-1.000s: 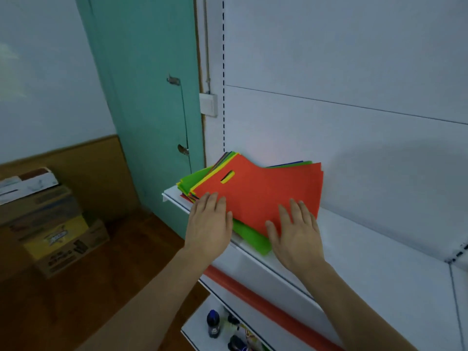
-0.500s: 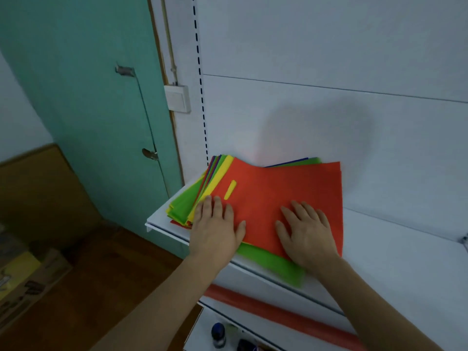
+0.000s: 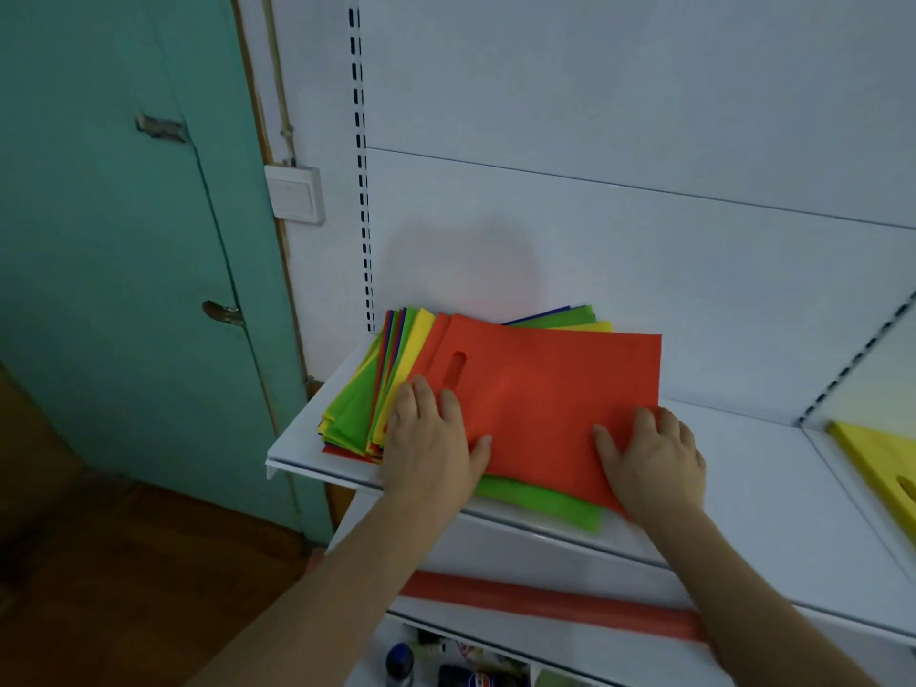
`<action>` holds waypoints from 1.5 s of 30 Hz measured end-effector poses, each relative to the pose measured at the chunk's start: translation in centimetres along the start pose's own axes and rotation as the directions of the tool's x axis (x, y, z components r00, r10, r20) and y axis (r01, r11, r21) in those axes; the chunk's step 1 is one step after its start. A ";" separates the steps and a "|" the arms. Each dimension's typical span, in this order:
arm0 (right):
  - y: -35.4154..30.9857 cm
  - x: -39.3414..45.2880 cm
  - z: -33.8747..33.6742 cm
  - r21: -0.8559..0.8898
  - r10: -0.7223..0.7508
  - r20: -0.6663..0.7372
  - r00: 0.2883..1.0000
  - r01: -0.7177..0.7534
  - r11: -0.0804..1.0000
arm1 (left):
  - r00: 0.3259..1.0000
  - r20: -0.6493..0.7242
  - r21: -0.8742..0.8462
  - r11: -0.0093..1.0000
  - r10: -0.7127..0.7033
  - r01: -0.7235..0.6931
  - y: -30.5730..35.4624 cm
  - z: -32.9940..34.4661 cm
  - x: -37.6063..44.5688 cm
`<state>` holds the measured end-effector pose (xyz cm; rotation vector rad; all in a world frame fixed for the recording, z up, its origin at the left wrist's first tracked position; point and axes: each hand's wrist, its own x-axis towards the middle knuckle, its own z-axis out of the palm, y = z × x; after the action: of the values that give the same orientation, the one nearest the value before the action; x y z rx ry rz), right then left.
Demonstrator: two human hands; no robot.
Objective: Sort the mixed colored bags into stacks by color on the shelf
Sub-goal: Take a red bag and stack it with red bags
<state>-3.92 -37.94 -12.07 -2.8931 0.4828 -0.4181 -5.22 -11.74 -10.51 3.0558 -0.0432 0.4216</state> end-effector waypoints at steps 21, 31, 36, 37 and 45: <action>2.7 3.7 -4.1 0.509 0.085 -0.162 0.983 0.010 0.861 | 0.995 -0.100 -0.265 0.964 -0.022 -0.005 0.5 0.6 1.0; 3.7 2.5 -8.9 0.805 0.145 -0.325 0.935 0.192 0.561 | 0.957 0.043 -0.974 0.202 -0.287 0.105 1.0 -2.8 7.3; 4.0 2.2 -7.9 0.788 0.138 -0.338 0.931 0.200 0.582 | 0.980 -0.033 -0.994 0.109 -0.195 -0.012 0.8 -3.6 7.6; 4.0 2.0 -7.3 0.776 0.130 -0.305 0.943 0.168 0.608 | 0.983 -0.033 -0.993 0.117 -0.183 -0.011 0.7 -3.2 7.3; 5.1 1.5 -6.3 0.689 0.142 -0.206 0.968 0.040 0.724 | 0.980 -0.023 -0.965 0.260 -0.198 0.030 0.3 -2.4 6.5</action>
<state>-5.99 -43.98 -6.86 -2.0997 0.3375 -0.7660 0.36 -12.05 -6.48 1.7332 -0.0460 0.3814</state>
